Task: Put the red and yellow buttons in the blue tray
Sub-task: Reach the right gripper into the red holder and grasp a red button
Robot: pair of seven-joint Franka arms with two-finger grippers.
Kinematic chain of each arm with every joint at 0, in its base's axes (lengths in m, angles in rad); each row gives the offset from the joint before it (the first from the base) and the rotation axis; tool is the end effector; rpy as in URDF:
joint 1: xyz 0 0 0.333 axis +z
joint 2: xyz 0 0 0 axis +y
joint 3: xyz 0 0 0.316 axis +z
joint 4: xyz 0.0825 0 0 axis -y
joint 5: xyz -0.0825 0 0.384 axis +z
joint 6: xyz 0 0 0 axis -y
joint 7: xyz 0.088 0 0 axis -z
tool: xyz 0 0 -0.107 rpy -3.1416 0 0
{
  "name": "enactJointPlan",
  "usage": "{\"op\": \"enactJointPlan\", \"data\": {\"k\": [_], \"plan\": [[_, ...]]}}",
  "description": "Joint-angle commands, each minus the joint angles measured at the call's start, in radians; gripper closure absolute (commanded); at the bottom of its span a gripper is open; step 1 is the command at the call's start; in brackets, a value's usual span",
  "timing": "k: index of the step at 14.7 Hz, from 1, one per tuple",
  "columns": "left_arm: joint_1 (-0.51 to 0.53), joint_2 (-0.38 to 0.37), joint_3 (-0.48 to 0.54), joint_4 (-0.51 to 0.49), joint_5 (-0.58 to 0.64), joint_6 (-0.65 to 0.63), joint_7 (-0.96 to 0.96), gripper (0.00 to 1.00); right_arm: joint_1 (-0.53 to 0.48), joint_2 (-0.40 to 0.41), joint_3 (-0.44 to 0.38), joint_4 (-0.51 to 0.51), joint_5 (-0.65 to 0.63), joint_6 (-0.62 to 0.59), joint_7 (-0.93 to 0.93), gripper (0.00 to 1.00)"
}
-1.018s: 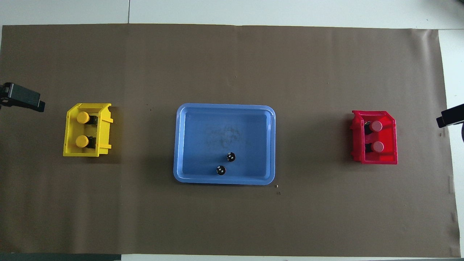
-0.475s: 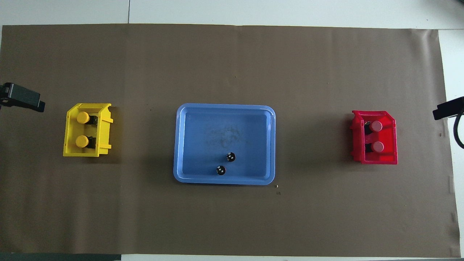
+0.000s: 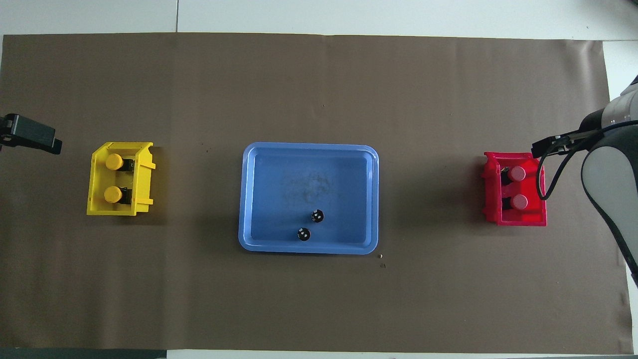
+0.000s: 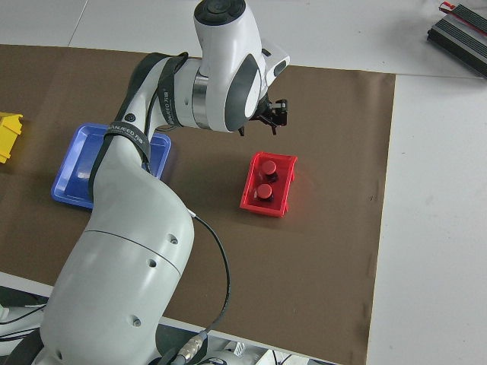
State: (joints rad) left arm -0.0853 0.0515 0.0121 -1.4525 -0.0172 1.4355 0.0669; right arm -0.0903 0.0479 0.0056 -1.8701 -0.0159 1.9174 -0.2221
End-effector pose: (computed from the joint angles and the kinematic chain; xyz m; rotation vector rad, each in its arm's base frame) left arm 0.5551 -0.0429 0.6395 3.1156 -0.2213 -0.1071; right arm 0.5725 -0.0498 0.4846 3.1192 0.2231 -0.0044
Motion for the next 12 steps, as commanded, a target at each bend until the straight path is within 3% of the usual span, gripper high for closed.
{"op": "enactJointPlan", "data": {"k": [1,7,12], "plan": [[-0.001,-0.028,0.002,-0.031,0.003,-0.003,-0.01,0.0,-0.019,-0.008,0.005,-0.098,0.022,0.095,-0.003,0.31],[-0.001,-0.028,0.002,-0.031,0.003,-0.003,-0.01,0.0,-0.022,0.015,0.004,-0.242,0.059,0.305,0.0,0.35],[-0.001,-0.028,0.002,-0.031,0.003,-0.003,-0.01,0.0,-0.035,0.012,0.004,-0.307,0.059,0.368,-0.002,0.35]]}}
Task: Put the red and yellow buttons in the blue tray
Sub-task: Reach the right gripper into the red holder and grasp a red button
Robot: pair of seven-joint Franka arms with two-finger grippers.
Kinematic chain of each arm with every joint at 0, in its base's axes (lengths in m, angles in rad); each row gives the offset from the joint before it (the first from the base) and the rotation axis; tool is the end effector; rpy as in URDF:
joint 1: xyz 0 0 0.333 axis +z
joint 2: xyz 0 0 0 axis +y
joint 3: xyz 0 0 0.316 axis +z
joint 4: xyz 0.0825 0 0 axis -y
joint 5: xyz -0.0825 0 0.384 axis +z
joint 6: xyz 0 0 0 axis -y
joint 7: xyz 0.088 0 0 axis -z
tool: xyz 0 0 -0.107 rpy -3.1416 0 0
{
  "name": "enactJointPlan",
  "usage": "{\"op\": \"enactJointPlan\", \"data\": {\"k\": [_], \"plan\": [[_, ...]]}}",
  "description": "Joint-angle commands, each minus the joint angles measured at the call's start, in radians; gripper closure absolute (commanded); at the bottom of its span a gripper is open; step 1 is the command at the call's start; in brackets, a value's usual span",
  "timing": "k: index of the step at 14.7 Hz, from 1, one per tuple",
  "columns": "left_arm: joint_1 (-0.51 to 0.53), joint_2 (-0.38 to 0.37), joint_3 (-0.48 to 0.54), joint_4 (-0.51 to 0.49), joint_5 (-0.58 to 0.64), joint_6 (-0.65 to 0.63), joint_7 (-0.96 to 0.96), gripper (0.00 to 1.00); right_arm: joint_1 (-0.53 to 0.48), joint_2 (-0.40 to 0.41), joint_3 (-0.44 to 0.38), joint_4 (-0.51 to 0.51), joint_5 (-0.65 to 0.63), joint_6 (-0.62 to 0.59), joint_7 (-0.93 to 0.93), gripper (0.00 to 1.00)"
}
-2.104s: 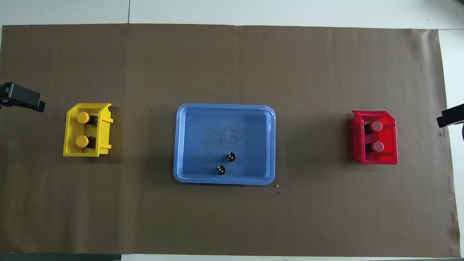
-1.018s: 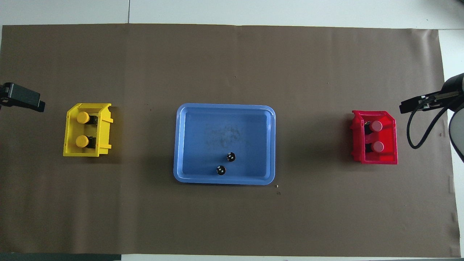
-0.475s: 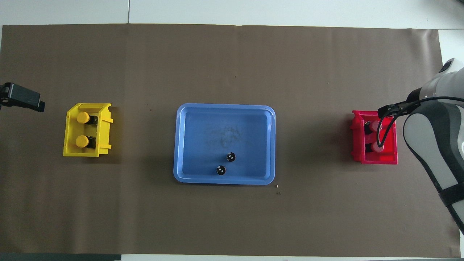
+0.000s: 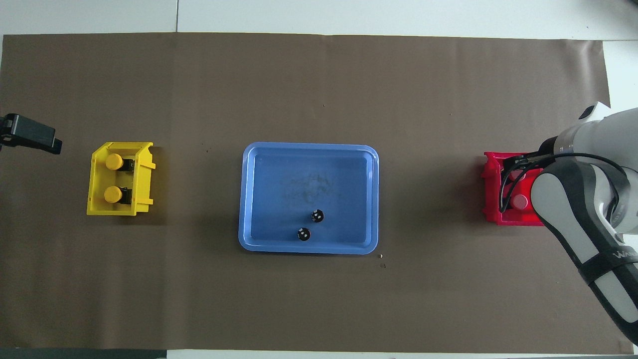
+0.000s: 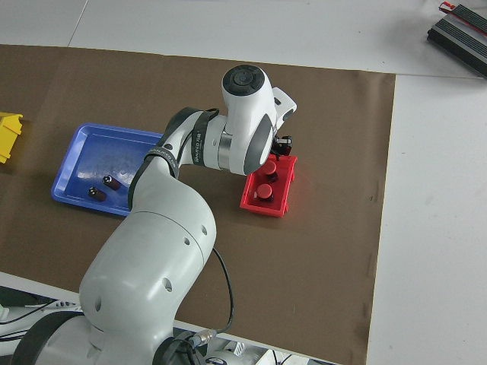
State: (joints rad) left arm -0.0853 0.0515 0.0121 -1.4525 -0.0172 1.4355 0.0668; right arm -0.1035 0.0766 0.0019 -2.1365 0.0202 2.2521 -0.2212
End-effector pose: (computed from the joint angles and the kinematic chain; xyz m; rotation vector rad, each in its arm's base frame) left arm 0.5551 -0.0429 0.6395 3.1156 -0.2212 -0.1071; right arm 0.5526 -0.0558 0.3743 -3.1268 -0.1677 -0.0643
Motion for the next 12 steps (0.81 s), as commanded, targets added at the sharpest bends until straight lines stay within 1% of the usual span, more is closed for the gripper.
{"op": "enactJointPlan", "data": {"k": [1,6,9,10,12], "plan": [[-0.001,-0.028,0.002,-0.031,0.003,-0.003,-0.01,0.0,-0.022,0.001,0.007,-0.039,0.023,0.037,-0.004,0.35],[-0.001,-0.03,0.002,-0.031,0.003,-0.003,-0.01,0.0,-0.021,0.011,0.007,-0.045,0.023,0.041,-0.013,0.35],[-0.001,-0.028,0.002,-0.031,0.003,-0.003,-0.01,0.0,-0.024,0.003,0.006,-0.077,0.023,0.064,-0.026,0.36],[-0.001,-0.028,0.002,-0.031,0.003,-0.003,-0.01,0.0,-0.033,0.003,0.006,-0.08,0.023,0.066,-0.041,0.4],[-0.001,-0.028,0.002,-0.031,0.003,-0.003,-0.01,0.0,-0.042,0.008,0.006,-0.066,0.021,0.054,-0.072,0.59]]}}
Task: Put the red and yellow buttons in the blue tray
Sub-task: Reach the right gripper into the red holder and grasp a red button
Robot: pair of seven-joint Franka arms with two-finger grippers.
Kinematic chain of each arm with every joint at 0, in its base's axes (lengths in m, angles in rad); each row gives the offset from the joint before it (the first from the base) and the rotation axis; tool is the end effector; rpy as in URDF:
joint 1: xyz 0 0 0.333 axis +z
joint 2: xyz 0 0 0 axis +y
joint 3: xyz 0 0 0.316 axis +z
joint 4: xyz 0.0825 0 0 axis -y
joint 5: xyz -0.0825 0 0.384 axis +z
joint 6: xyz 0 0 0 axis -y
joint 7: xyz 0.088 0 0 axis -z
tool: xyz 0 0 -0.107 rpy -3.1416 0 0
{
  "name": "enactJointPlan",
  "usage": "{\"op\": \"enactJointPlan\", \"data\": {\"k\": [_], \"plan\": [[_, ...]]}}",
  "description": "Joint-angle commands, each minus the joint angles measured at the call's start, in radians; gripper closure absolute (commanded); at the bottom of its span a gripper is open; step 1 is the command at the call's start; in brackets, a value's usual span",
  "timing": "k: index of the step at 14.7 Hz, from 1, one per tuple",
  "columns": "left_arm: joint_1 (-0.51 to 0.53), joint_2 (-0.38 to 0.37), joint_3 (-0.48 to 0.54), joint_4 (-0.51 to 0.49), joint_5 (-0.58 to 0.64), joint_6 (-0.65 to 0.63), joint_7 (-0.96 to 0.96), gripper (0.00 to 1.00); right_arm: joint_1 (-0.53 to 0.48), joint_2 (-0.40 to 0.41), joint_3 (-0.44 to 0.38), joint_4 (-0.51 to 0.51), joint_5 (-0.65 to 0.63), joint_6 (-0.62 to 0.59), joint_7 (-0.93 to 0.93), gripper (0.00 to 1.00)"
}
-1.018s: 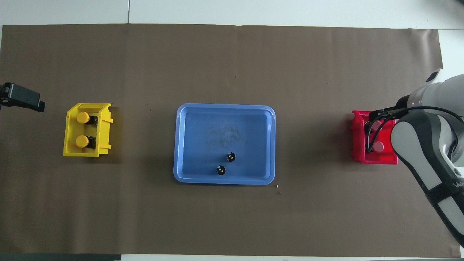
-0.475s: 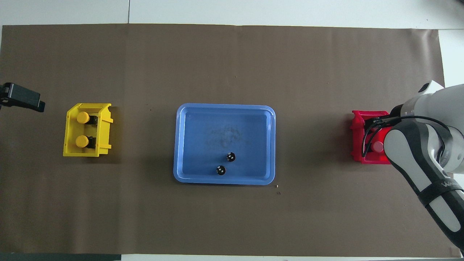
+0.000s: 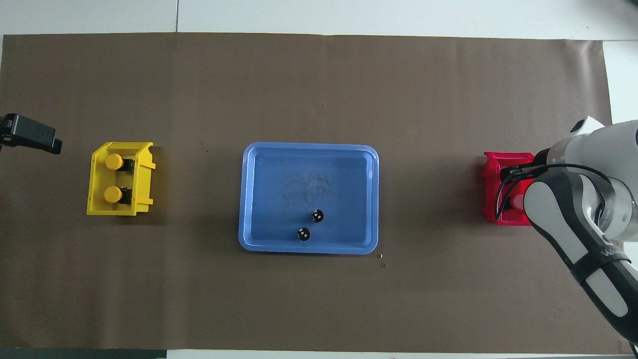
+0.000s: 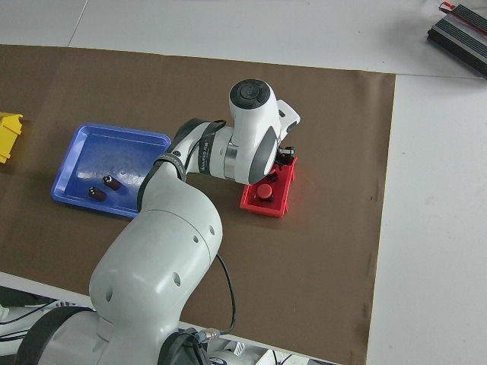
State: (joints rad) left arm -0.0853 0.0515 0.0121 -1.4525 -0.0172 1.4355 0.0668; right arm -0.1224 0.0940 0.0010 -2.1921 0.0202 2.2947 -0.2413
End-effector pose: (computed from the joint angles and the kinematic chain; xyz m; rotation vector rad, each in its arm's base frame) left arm 0.5551 -0.0429 0.6395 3.1156 -0.2212 -0.1071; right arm 0.5407 -0.0655 0.3441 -3.1236 -0.1666 -0.0175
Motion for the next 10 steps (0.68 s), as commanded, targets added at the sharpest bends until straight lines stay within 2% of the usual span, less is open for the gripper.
{"op": "enactJointPlan", "data": {"k": [1,2,6,8,10], "plan": [[-0.001,-0.028,0.002,-0.031,0.003,-0.003,-0.01,0.0,-0.022,-0.007,0.007,0.021,0.021,-0.01,-0.055,0.67],[-0.001,-0.028,0.002,-0.031,0.003,-0.003,-0.01,0.0,-0.013,0.003,0.007,0.061,0.015,-0.067,-0.05,0.71],[-0.001,-0.03,0.002,-0.031,0.003,-0.003,-0.01,0.0,0.042,0.053,0.01,0.334,0.004,-0.34,-0.029,0.7],[-0.001,-0.03,0.002,-0.031,0.003,-0.003,-0.01,0.0,0.114,0.099,0.011,0.489,0.003,-0.47,0.092,0.7],[-0.001,-0.028,0.002,-0.031,0.003,-0.003,-0.01,0.0,0.243,0.136,0.01,0.575,-0.009,-0.511,0.282,0.7]]}}
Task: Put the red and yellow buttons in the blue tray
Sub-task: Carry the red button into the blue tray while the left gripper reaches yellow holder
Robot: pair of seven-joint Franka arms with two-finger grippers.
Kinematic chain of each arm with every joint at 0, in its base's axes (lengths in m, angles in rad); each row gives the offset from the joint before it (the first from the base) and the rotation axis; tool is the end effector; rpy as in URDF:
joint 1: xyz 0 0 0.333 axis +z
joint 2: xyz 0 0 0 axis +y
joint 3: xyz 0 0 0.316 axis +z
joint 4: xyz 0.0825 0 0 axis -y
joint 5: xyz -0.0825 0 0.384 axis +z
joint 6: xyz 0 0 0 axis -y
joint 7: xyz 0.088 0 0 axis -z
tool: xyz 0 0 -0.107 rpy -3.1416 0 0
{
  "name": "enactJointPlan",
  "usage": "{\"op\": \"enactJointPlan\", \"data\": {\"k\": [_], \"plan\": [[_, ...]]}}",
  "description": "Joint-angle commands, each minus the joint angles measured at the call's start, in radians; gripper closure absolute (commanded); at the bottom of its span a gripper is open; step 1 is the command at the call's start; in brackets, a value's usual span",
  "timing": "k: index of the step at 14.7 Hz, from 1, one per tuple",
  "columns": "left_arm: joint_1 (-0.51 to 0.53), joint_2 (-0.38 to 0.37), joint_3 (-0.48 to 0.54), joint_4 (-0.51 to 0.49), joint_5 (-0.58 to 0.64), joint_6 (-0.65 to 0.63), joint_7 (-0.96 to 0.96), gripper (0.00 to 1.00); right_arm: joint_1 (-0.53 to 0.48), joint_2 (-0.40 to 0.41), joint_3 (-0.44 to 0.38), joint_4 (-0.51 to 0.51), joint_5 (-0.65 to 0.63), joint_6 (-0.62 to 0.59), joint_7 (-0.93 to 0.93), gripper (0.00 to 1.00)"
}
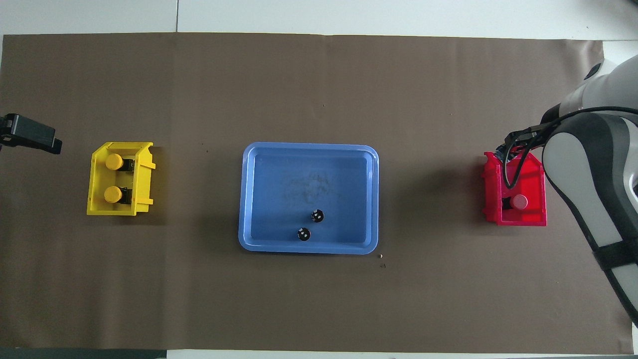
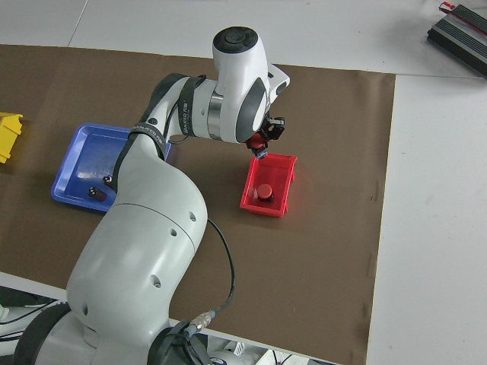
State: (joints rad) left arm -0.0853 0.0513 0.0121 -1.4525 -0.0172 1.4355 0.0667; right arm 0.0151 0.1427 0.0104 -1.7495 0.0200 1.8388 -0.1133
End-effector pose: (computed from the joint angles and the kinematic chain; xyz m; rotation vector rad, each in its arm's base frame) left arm 0.5550 -0.0429 0.6396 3.1157 -0.2210 -0.1068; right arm 0.5989 0.0166 0.4795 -3.1107 -0.2070 0.0818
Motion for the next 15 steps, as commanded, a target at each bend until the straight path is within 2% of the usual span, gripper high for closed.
{"op": "enactJointPlan", "data": {"k": [1,4,6,8,11,12,15], "plan": [[-0.001,-0.028,0.002,-0.031,0.003,-0.003,-0.01,0.0,0.187,0.1,0.002,0.14,-0.034,-0.027,0.285,0.7],[-0.001,-0.028,0.002,-0.031,0.003,-0.003,-0.01,0.0,0.369,0.142,0.002,0.116,-0.028,0.137,0.58,0.7],[-0.001,-0.03,0.002,-0.034,0.003,-0.012,-0.012,0.0,0.484,0.245,0.002,0.168,-0.038,0.19,0.792,0.7],[0.004,-0.03,0.005,-0.035,0.003,-0.009,-0.012,0.0,0.555,0.308,0.002,0.186,-0.045,0.247,0.895,0.7],[0.015,-0.042,0.006,-0.063,0.006,0.005,-0.007,0.0,0.6,0.331,0.002,0.163,-0.048,0.264,0.937,0.69],[0.03,-0.057,0.006,-0.095,0.006,0.038,-0.005,0.0,0.603,0.33,0.002,0.141,-0.048,0.278,0.937,0.68],[0.038,-0.163,0.006,-0.387,0.006,0.346,-0.015,0.0,0.603,0.322,0.002,0.108,-0.048,0.284,0.937,0.64]]}}
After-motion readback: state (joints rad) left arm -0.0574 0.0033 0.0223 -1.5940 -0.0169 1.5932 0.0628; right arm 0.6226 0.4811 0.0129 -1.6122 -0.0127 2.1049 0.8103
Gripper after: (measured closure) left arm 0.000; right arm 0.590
